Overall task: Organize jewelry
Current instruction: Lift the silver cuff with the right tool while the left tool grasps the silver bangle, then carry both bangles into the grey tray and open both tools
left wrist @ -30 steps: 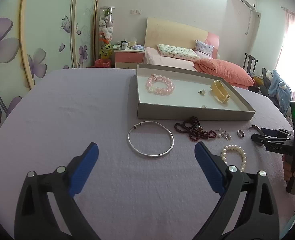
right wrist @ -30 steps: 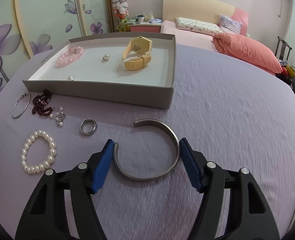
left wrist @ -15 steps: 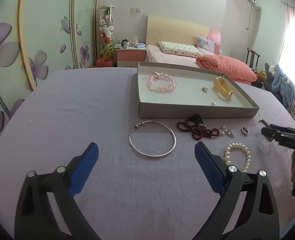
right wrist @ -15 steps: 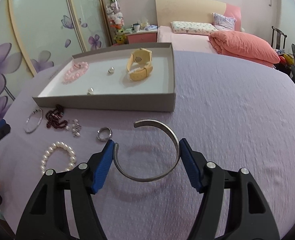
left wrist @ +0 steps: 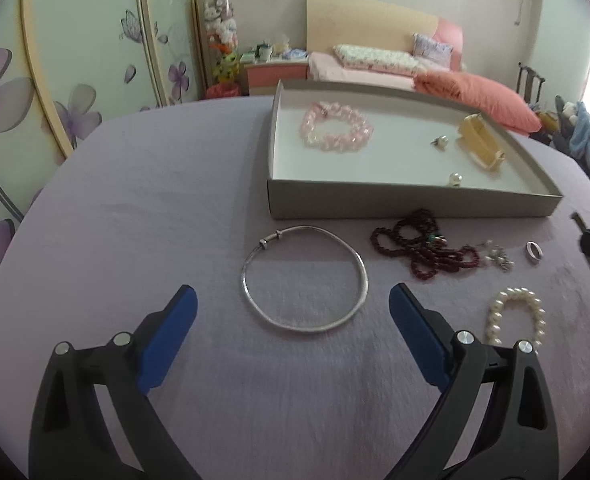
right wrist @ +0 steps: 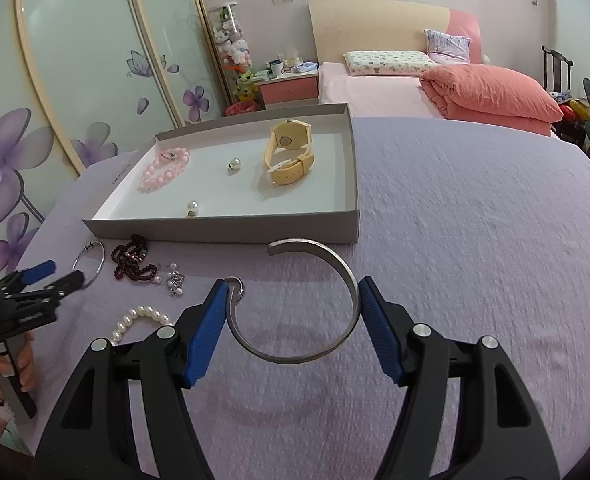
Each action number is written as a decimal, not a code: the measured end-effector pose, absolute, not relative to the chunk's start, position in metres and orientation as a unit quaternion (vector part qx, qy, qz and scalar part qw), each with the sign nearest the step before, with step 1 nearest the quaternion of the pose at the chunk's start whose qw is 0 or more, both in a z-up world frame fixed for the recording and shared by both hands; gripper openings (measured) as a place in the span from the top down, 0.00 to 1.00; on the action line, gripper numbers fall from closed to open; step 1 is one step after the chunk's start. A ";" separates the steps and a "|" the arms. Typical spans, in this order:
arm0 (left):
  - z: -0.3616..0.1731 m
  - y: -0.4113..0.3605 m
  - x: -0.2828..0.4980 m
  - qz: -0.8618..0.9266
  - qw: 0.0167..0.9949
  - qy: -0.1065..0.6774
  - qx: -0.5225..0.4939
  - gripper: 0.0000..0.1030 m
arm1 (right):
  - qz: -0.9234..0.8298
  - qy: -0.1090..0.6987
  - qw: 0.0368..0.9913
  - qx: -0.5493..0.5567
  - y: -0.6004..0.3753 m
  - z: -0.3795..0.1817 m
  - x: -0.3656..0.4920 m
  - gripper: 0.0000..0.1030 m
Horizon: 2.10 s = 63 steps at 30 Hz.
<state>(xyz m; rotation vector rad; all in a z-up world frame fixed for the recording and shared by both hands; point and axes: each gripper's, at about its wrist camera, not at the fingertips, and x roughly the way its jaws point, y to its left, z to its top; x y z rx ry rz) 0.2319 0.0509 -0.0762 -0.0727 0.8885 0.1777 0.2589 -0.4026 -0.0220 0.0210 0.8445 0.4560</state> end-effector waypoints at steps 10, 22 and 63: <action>-0.086 0.049 0.257 0.101 0.882 0.457 -0.043 0.09 | 0.221 0.402 0.888 0.023 -0.405 -0.016 0.263 0.36; -0.082 0.044 0.254 0.092 0.889 0.446 -0.038 0.30 | 0.238 0.400 0.885 0.034 -0.398 -0.011 0.260 0.36; 0.024 0.026 0.228 0.021 0.963 0.258 -0.072 0.30 | 0.196 0.294 0.935 0.042 -0.343 0.039 0.282 0.36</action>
